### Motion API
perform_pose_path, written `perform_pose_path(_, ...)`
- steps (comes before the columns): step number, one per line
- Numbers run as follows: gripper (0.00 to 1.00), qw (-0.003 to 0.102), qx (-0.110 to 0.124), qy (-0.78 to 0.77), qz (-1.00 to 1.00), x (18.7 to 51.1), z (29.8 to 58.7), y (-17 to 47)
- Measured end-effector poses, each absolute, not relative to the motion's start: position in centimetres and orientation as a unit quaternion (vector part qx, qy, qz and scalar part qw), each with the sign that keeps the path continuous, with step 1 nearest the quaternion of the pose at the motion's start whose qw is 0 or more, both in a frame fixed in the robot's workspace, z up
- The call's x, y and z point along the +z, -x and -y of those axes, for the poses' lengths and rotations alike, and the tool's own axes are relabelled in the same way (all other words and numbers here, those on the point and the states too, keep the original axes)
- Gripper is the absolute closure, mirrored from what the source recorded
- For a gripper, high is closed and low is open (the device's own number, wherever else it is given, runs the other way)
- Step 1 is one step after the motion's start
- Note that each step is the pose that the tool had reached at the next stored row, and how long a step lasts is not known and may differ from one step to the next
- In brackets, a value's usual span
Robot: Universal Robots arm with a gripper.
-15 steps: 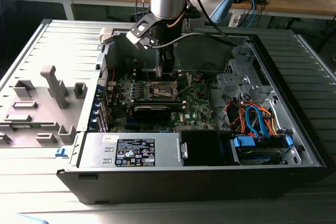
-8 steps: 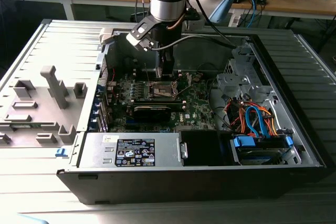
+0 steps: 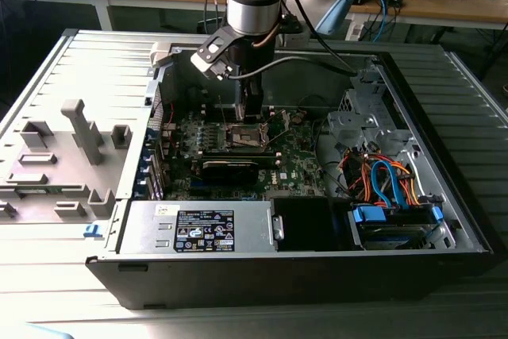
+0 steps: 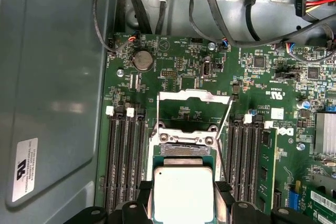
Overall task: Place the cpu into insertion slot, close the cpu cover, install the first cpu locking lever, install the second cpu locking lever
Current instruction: 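Place the cpu into insertion slot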
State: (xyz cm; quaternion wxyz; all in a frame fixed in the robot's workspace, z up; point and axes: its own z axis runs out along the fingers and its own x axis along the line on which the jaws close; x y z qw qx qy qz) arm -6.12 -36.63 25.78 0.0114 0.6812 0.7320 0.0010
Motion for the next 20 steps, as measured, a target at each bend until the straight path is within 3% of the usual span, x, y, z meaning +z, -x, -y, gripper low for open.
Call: perform_pose_path(20, 0.45, 0.012, 0.001, -0.682, -0.731, 24.7, 36.9, 6.1)
